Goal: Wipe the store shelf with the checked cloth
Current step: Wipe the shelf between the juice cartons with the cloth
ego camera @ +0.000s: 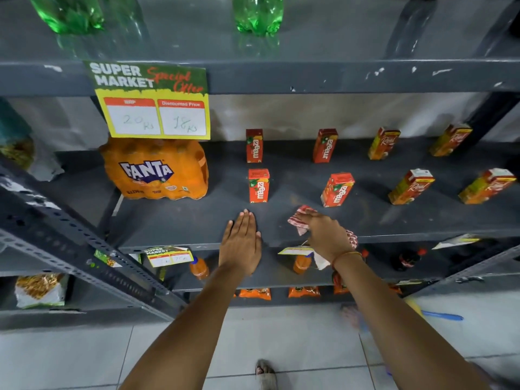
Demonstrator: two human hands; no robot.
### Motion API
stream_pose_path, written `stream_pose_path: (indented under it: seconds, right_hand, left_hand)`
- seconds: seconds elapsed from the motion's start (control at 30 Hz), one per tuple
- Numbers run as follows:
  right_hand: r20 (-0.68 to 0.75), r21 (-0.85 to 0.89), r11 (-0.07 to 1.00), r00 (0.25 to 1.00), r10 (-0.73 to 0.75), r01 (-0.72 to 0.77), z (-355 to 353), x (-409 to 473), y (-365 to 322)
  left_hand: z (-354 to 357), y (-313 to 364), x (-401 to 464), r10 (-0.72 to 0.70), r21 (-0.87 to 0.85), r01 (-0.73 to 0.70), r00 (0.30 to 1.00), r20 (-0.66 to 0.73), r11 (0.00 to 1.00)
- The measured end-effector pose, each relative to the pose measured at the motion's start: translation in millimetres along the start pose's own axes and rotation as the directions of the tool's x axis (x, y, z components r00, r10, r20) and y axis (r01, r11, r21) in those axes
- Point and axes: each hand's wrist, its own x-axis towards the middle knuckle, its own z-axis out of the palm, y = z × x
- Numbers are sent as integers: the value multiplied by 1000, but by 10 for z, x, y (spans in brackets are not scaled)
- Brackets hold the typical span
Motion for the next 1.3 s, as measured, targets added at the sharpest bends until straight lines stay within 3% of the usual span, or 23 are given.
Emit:
stream_pose_path:
  seconds: [0.17, 0.37, 0.47, 0.57, 0.7, 1.1, 1.3]
  right_hand:
    - [-19, -43, 992, 993, 114, -115, -63, -220, 275]
    - [-48, -40, 990, 990, 133, -135, -199, -284, 523]
    - [-82, 19, 1000, 996, -22, 24, -140, -240, 473]
    - [-18, -26, 975, 975, -219, 219, 18, -213, 412]
    - [-35, -7, 966, 965, -258, 258, -41, -243, 488]
    - [-68, -8, 989, 986, -150, 149, -254, -285, 1487]
    - [-84, 32, 992, 990, -116, 119, -405, -181, 1399]
  left_hand:
    - [11, 139, 29, 28, 16, -28, 999, 34, 999]
    - [22, 344, 73, 14, 23, -15, 997, 71, 1000]
    - [27, 469, 152, 6, -1, -6, 998, 60, 1000]
    - [61, 605, 258, -10, -20, 10, 1000, 27, 1000]
    - [107, 797, 326, -69, -34, 69, 998, 9, 997]
    - [185, 1267, 380, -130, 2, 130, 991, 20, 992]
    - [220, 1265, 363, -130, 27, 130, 991, -12, 991]
